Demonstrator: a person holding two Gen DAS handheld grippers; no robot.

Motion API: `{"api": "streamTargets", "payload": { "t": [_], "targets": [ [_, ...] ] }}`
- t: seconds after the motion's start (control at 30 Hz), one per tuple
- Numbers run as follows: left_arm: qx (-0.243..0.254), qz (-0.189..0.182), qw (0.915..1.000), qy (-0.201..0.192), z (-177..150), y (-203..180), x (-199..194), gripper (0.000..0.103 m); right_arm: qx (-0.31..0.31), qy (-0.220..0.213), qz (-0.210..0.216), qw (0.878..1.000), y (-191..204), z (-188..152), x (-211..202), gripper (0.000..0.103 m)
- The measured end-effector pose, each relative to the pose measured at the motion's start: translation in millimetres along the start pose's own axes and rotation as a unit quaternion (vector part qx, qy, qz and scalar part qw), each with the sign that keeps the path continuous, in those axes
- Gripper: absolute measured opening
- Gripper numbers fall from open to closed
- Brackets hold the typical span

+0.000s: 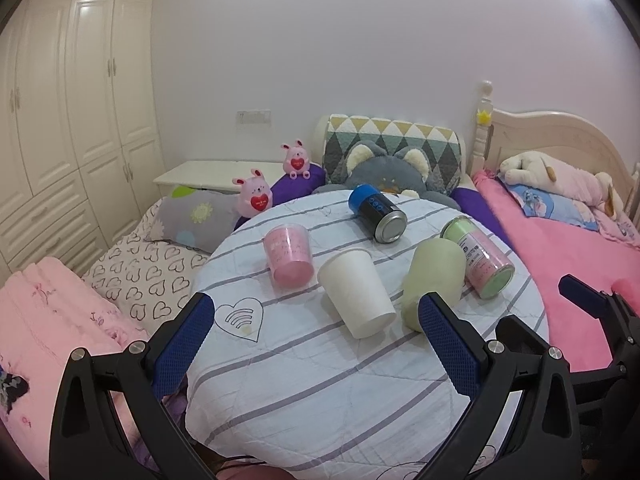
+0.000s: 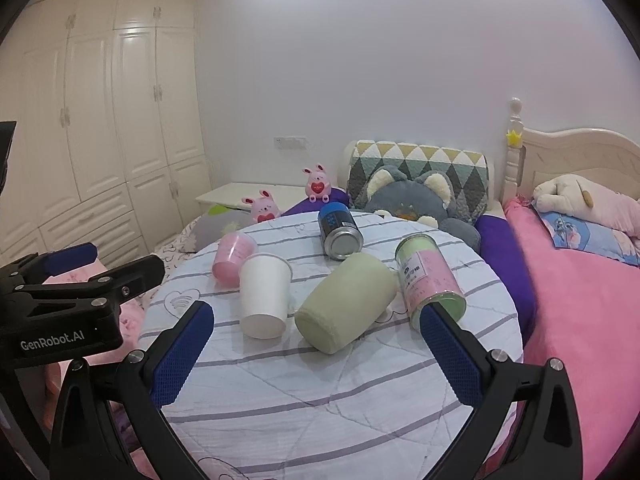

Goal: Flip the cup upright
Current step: 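Move the right tool toward the pale green cup lying on its side, then close the right tool's fingers around the pale green cup's body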

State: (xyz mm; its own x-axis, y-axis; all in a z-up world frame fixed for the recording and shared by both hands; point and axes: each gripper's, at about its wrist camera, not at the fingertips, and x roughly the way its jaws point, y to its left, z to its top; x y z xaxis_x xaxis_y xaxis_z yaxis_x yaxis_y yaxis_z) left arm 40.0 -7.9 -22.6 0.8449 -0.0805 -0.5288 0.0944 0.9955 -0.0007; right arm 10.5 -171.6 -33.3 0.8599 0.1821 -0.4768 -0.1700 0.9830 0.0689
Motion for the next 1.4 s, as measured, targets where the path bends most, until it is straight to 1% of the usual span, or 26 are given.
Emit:
{"api": "streamTargets", "payload": {
  "t": [0.3,0.83,1.13,1.4],
  "targets": [
    [-0.005,-0.001,1.0,0.007,-1.1,3.8,8.1,0.103,0.011,0.015,-0.009,1.0,-3.3,7.4,-1.6,0.103],
    [-0.017,0.009,0.9998,0.002,0.3,11.6,12.2,0.103,0.012,0.021,0.0,1.0,-2.4,18.6,3.2,0.103],
    [-0.016,0.009,0.9998,0.006,0.3,13.1,12.0,0.103,0.011,0.026,0.004,1.0,-1.9,17.5,7.8,0.103],
    [-0.028,0.014,0.9994,0.011,1.8,25.2,14.5,0.103,0.014,0.038,0.003,0.999,0.4,14.8,14.7,0.103]
  ]
}}
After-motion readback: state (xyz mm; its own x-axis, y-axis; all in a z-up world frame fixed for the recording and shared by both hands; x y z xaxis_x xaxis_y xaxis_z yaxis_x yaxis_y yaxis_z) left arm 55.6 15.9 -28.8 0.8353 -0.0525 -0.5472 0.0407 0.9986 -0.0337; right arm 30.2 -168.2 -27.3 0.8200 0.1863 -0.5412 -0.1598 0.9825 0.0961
